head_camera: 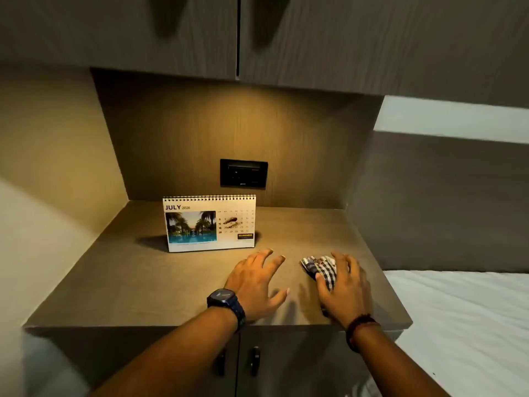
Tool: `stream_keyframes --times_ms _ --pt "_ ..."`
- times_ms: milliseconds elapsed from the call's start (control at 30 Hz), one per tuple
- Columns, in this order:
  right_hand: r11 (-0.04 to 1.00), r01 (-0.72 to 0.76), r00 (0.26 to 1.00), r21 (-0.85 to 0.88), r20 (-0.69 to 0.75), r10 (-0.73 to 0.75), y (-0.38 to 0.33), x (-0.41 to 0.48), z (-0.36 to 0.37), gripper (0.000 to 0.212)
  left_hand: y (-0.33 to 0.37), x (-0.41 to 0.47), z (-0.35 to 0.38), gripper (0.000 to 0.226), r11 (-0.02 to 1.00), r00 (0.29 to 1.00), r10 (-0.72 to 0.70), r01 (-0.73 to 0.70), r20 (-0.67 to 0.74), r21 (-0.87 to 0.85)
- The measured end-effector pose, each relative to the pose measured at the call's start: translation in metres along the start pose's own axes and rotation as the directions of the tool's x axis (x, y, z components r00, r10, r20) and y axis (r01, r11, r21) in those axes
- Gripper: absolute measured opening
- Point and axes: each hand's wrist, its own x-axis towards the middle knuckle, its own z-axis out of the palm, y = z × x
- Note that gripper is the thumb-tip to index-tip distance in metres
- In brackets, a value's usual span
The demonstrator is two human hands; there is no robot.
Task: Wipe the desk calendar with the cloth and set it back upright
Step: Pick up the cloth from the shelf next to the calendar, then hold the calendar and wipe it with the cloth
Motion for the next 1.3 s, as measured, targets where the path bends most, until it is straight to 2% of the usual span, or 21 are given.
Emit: stream_keyframes --times_ms 33,167,267,500,600,667,733,800,867,967,1033,1133,1300 --pt "1.000 -0.028 0.999 -0.010 0.045 0.028 0.002 0.005 0.008 0.062 -0.005 0.005 0.011 0.071 1.000 0.998 -0.013 0.014 0.054 -0.004" --pt "0.991 -0.105 0.980 -0.080 0.163 0.117 0.011 0.023 0.037 0.065 -0.026 0.024 0.057 0.078 0.999 0.995 -0.022 0.017 0.095 0.051" --pt "0.988 -0.112 0.973 -0.110 0.191 0.132 0.016 0.026 0.051 0.060 -0.036 0.028 0.082 0.083 0.997 0.990 -0.018 0.008 0.141 0.071" --pt "0.970 -0.160 0.977 -0.185 0.114 0.182 0.009 0.026 0.065 0.048 -0.043 0.022 0.095 0.084 0.999 0.982 -0.007 -0.002 0.187 0.048" --pt "0.973 -0.189 0.976 -0.135 0.079 0.201 -0.001 0.028 0.069 0.046 -0.048 0.023 0.073 0.085 0.999 0.979 -0.021 0.013 0.203 0.039" --pt "0.978 -0.202 0.976 -0.053 0.067 0.205 -0.013 0.030 0.075 0.047 -0.059 0.031 0.048 0.082 1.000 0.994 -0.022 0.021 0.105 0.016" --pt "0.972 -0.206 0.979 0.111 0.029 0.204 -0.042 0.036 0.085 0.048 -0.083 0.046 0.008 0.073 0.999 0.995 0.030 -0.028 -0.093 0.025" --pt "0.923 -0.188 0.977 0.335 -0.036 0.212 -0.082 0.041 0.096 0.048 -0.112 0.067 -0.033 0.063 0.994 0.950 0.097 -0.079 -0.298 0.073" --pt "0.857 -0.147 0.972 0.495 -0.089 0.218 -0.123 0.045 0.107 0.049 -0.140 0.090 -0.067 0.057 0.989 0.917 0.115 -0.068 -0.382 0.134" --pt "0.756 -0.179 0.960 0.629 -0.057 0.274 -0.172 0.049 0.124 0.054 -0.171 0.117 -0.096 0.057 0.974 0.956 0.043 0.024 -0.290 0.225" --pt "0.711 -0.223 0.949 0.667 -0.019 0.315 -0.194 0.051 0.135 0.054 -0.185 0.129 -0.100 0.060 0.957 0.992 -0.029 0.062 -0.121 0.282" --pt "0.691 -0.237 0.943 0.683 -0.008 0.332 -0.212 0.055 0.148 0.054 -0.193 0.137 -0.091 0.059 0.960 0.986 -0.122 0.088 0.113 0.266" --pt "0.667 -0.260 0.919 0.698 -0.033 0.392 -0.210 0.073 0.157 0.054 -0.187 0.141 -0.071 0.055 0.960 0.987 -0.154 0.137 0.051 0.245"
